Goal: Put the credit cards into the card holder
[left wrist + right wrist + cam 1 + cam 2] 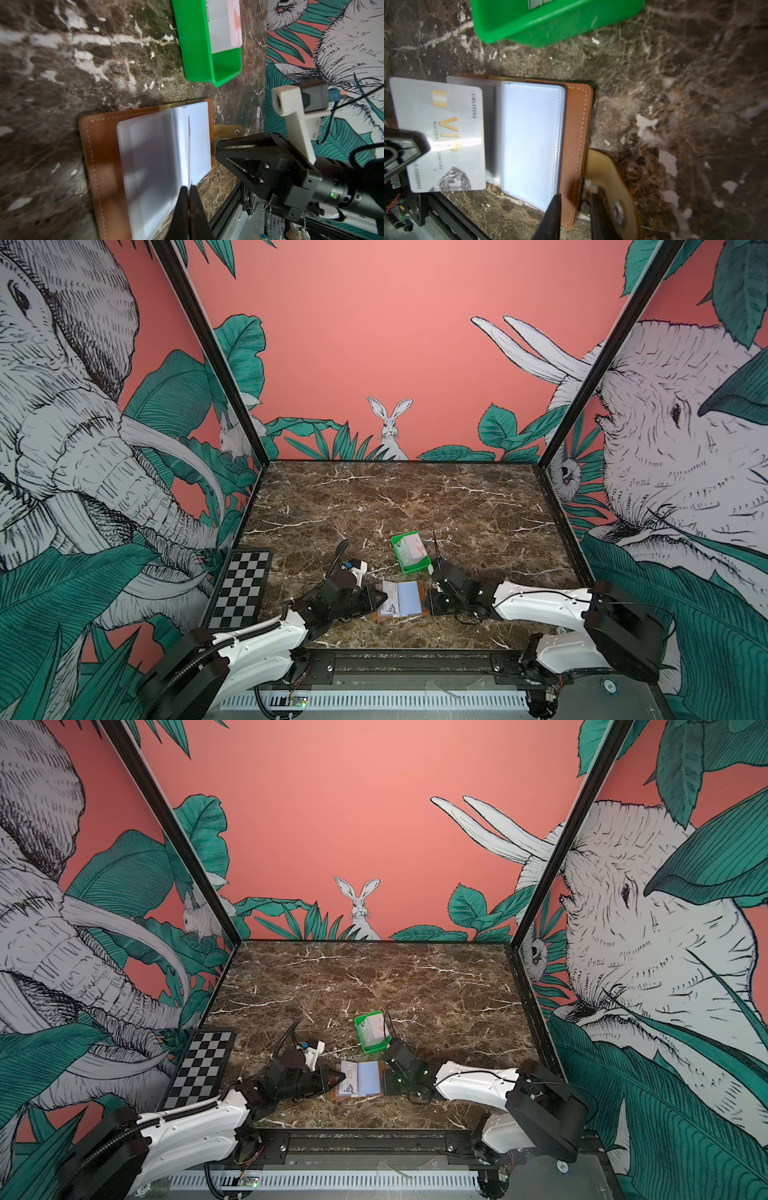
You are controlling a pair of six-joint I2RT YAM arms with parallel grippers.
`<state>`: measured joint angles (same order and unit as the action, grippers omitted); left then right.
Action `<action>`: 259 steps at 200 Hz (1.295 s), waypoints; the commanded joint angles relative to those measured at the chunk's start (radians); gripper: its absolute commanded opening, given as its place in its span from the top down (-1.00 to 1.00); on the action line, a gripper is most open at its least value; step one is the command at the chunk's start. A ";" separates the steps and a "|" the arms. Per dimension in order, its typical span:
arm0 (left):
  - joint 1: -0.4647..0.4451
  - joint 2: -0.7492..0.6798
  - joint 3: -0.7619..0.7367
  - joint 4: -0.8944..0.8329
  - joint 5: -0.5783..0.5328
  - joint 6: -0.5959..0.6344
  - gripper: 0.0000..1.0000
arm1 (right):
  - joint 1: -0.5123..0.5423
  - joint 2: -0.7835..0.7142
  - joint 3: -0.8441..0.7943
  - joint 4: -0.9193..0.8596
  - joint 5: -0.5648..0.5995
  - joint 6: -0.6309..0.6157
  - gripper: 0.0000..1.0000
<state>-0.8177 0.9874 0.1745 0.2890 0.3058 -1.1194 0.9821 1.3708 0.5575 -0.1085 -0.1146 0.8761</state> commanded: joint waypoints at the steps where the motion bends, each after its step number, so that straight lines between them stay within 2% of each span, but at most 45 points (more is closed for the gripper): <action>1: -0.001 -0.018 -0.019 0.006 -0.013 -0.030 1.00 | 0.005 0.016 -0.001 0.016 0.011 -0.002 0.53; 50: -0.002 0.004 -0.037 0.062 -0.025 -0.071 1.00 | 0.004 0.049 -0.001 0.035 0.009 0.004 0.55; 139: -0.004 0.139 -0.049 0.233 -0.014 -0.110 1.00 | 0.005 0.068 -0.001 0.032 0.007 0.005 0.56; 259: -0.008 0.149 -0.049 0.224 -0.014 -0.092 1.00 | 0.005 0.074 -0.013 0.035 0.009 0.015 0.57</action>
<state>-0.8196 1.1442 0.1394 0.5098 0.2962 -1.2243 0.9821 1.4231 0.5602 -0.0338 -0.1154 0.8841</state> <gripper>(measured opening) 0.045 0.215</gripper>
